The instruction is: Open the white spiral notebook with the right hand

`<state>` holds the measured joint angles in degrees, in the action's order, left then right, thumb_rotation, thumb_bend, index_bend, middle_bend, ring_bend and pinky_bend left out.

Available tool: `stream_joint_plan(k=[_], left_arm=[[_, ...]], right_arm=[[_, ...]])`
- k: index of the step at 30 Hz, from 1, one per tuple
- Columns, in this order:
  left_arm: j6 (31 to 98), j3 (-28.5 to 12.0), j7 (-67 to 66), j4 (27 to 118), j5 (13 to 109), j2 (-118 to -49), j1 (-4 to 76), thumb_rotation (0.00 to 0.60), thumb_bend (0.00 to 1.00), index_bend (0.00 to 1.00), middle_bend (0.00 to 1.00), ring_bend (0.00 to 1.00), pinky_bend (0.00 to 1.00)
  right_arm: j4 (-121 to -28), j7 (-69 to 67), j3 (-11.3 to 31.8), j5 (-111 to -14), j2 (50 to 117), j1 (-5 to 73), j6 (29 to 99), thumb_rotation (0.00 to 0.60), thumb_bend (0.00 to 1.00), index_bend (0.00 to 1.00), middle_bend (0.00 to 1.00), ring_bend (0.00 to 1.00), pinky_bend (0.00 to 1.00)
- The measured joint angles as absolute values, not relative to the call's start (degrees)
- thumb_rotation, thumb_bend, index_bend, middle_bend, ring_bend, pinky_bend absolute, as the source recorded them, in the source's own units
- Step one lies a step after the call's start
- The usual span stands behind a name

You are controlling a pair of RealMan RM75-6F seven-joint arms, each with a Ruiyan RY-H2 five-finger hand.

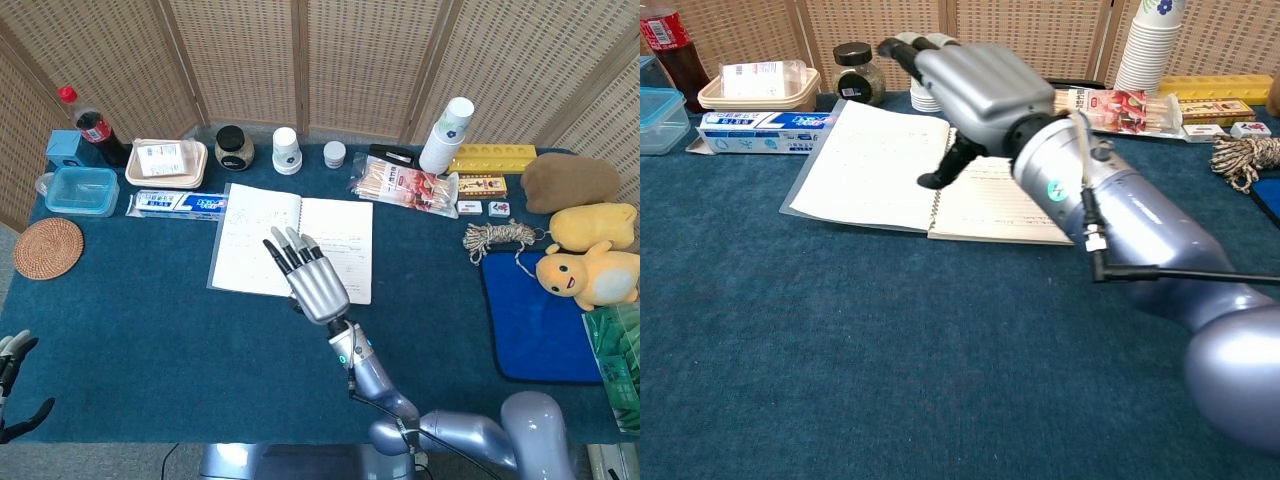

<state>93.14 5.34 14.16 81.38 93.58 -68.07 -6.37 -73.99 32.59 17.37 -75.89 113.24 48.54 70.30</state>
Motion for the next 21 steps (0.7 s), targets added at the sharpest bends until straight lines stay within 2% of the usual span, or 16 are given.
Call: stream_joint_plan(k=[14, 21], left_arm=[[91.26, 5.59, 10.12, 84.86, 94.26, -67.37, -5.2, 0.6, 0.25, 0.16, 0.07, 0.03, 0.0], [90.56, 5.55, 7.84, 86.61, 94.02, -66.81, -4.84, 0.6, 0.25, 0.16, 0.07, 0.03, 0.0]], right_arm=[[-82.03, 31.39, 11.85, -74.81, 101.91, 40.03, 72.18, 0.571, 0.19, 0.14, 0.18, 0.16, 0.29], [-85.74, 30.24, 8.7, -74.67, 95.79, 34.94, 74.38, 0.57, 0.2, 0.2, 0.2, 0.19, 0.31]])
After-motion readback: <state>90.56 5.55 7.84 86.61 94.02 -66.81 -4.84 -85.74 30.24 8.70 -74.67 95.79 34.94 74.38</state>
